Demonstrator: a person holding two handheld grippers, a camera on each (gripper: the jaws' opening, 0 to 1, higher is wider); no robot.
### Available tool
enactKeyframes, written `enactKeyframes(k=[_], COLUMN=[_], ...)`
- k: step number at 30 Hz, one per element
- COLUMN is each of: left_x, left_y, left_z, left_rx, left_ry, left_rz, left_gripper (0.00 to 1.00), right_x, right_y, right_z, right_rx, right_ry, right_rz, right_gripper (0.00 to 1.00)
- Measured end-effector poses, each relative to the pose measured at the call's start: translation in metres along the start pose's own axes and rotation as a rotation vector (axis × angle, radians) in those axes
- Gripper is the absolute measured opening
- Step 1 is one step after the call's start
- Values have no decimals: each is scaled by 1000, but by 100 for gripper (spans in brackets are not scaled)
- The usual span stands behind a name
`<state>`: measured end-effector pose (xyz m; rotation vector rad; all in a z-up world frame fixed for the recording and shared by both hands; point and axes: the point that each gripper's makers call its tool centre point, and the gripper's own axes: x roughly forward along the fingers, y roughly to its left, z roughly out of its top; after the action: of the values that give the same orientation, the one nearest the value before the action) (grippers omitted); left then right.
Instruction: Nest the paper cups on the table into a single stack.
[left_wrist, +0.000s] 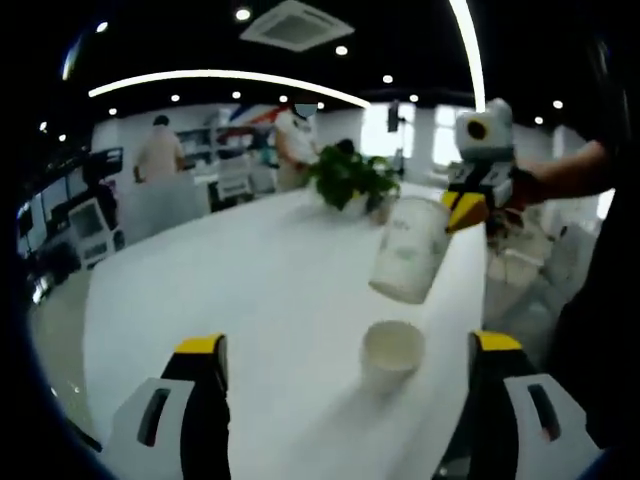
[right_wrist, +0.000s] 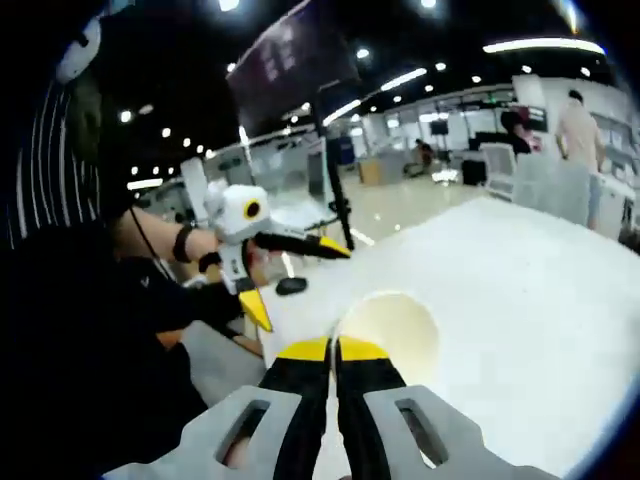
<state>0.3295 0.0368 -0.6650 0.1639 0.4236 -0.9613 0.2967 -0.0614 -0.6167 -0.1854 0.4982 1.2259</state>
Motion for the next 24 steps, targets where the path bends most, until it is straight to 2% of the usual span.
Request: enactKeyframes(k=[6, 8, 9, 10, 12, 17, 22, 24], left_x=[-4, -4, -5, -4, -4, -4, -1, 0], left_y=[2, 3, 2, 2, 2, 1, -3, -4], left_z=[-6, -8, -10, -13, -16, -19, -22, -23], left_rx=[-10, -7, -5, -3, -2, -24, -28, -30], left_ry=[-7, -2, 1, 13, 16, 11, 7, 5], left_rz=[12, 15, 14, 12, 13, 15, 9, 7], left_gripper=[99, 99, 99, 99, 99, 99, 99, 98], right_x=[0, 0, 0, 1, 1, 0, -9, -13], right_y=[1, -1, -1, 1, 6, 19, 18, 15], right_z=[13, 8, 7, 6, 4, 8, 6, 8], right_rx=[-127, -234, -250, -305, -385, -433, -552, -632], right_ry=[99, 198, 216, 270, 324, 366, 455, 503], right_rz=[13, 8, 6, 10, 33, 86, 101, 99], right_gripper=[0, 0, 0, 0, 0, 0, 0, 0])
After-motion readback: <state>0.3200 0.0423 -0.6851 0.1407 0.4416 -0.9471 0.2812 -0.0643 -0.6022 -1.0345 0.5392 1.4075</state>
